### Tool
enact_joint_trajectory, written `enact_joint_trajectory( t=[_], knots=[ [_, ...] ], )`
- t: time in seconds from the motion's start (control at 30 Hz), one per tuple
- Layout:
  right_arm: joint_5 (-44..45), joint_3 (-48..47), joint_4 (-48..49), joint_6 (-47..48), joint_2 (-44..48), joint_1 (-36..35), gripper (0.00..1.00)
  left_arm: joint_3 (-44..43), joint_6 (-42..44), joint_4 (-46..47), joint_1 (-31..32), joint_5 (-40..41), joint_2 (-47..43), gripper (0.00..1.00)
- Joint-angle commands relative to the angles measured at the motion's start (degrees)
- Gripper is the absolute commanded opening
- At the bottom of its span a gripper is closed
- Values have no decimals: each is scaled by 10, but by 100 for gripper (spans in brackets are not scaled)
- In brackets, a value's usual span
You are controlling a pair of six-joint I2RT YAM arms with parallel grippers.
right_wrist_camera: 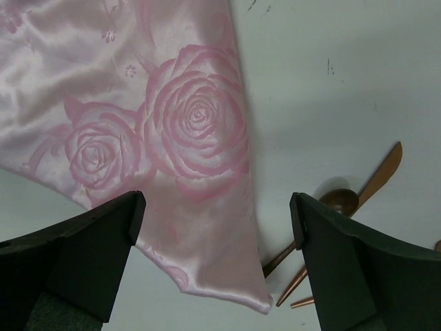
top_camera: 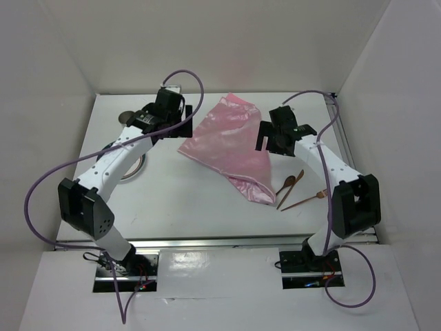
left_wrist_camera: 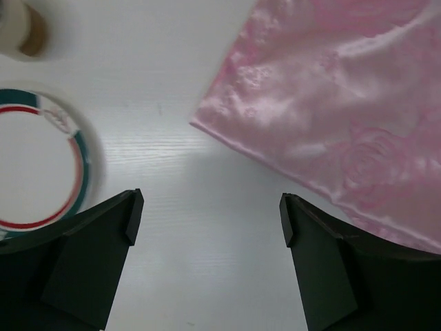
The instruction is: Set the dinner table for one person
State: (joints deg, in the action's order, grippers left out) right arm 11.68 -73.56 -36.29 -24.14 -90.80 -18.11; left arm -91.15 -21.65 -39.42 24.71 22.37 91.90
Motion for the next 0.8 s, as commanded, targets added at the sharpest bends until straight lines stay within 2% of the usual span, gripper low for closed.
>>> enact_joint_trajectory(
  t=[0.0,0.03,0.1,0.3,0.5,0.63,0.77],
  knots=[
    [-31,45,36,14,54,3,100,15,-63,20,-1,-145,22,100],
    [-39,56,36,14,62,3,100,29,-88,25,-1,-200,41,100],
    [-53,75,50,14,80,3,100,29,-116,25,-1,-222,69,100],
    [-74,76,55,15,85,3,100,57,-206,27,-12,-185,127,92],
    [-61,82,50,21,91,3,100,85,-241,78,-79,-229,162,86],
    [-56,87,45,21,96,3,91,55,-248,84,-99,-234,202,85],
    [-50,98,33,21,113,3,89,2,-242,75,-99,-234,260,83]
  ],
)
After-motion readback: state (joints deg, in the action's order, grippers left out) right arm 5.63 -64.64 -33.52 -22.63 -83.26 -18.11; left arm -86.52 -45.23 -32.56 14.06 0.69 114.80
